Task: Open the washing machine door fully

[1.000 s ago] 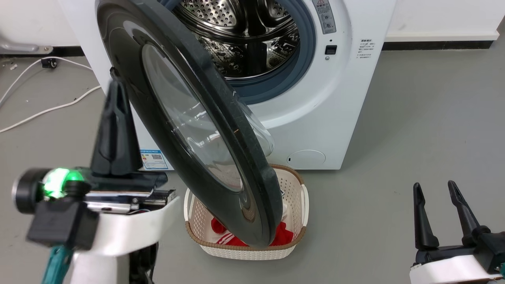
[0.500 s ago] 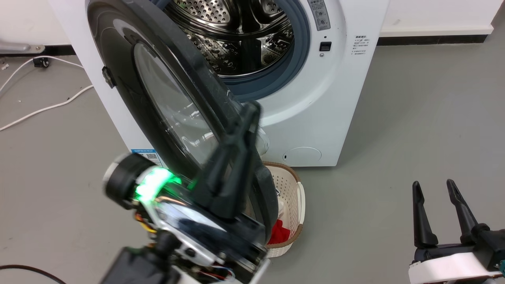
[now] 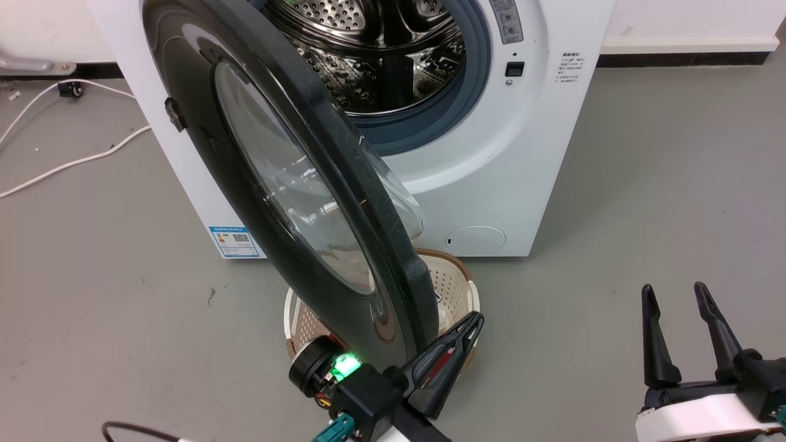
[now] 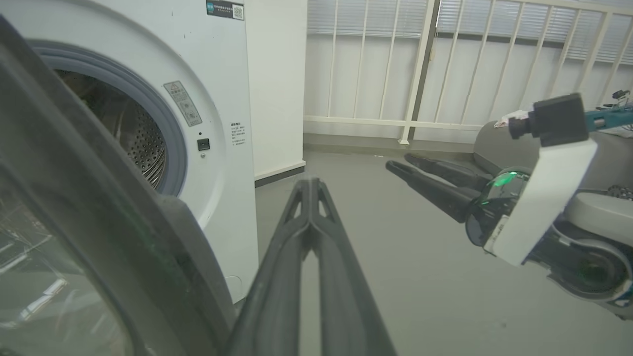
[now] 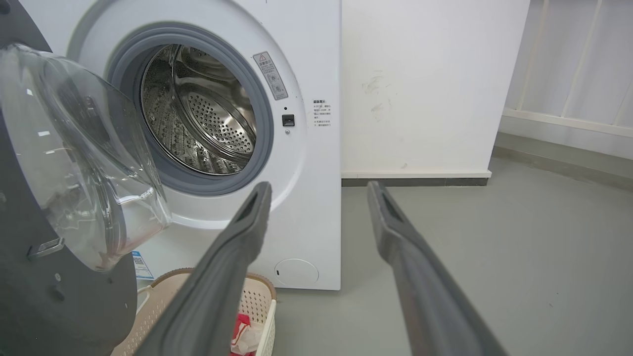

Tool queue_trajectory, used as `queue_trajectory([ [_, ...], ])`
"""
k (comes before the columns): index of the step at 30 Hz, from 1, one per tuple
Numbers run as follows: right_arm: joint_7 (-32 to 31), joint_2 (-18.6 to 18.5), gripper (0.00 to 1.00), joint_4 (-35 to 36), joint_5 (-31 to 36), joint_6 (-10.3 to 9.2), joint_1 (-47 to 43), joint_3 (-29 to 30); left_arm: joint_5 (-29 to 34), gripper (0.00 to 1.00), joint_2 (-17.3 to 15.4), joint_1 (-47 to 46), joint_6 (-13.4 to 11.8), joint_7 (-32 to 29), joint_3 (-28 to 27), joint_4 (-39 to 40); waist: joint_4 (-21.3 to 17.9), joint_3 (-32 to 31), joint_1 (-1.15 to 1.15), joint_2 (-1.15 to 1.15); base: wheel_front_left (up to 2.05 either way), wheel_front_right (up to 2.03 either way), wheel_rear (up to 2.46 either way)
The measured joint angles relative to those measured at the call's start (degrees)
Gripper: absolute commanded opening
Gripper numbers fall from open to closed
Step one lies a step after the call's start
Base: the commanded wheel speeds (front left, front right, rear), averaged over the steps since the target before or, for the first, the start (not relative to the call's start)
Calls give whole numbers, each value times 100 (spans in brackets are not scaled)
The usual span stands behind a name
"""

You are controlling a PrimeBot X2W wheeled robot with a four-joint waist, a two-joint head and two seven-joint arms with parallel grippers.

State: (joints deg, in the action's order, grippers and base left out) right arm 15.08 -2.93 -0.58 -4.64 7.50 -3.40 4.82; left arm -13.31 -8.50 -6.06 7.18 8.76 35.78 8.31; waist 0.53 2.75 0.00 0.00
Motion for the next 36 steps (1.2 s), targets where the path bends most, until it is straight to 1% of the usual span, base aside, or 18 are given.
queue_trajectory([
  [4,0,0,100,-43,-46,0,23,-55,-55,0,81,-107,-29,-127,-10,-488,-24,24,0,0,0,0,0],
  [10,0,0,100,-119,-105,0,82,-121,-70,0,323,-511,-123,26,-21,-1145,-133,63,0,0,0,0,0],
  [17,0,1,100,-183,-187,0,100,-188,-215,0,477,-845,-350,267,-73,-1827,-264,77,0,0,0,0,0],
  [24,0,0,100,-215,-268,0,103,-188,-223,0,558,-984,-625,463,-103,-2160,-260,115,0,0,0,0,0],
  [31,0,0,100,-264,-339,0,109,-233,-260,0,601,-1048,-681,563,-75,-2342,-196,81,0,0,0,0,0],
  [36,0,1,100,-312,-382,0,103,-278,-234,0,516,-832,-826,604,-122,-2180,-194,-1,0,0,0,0,0],
])
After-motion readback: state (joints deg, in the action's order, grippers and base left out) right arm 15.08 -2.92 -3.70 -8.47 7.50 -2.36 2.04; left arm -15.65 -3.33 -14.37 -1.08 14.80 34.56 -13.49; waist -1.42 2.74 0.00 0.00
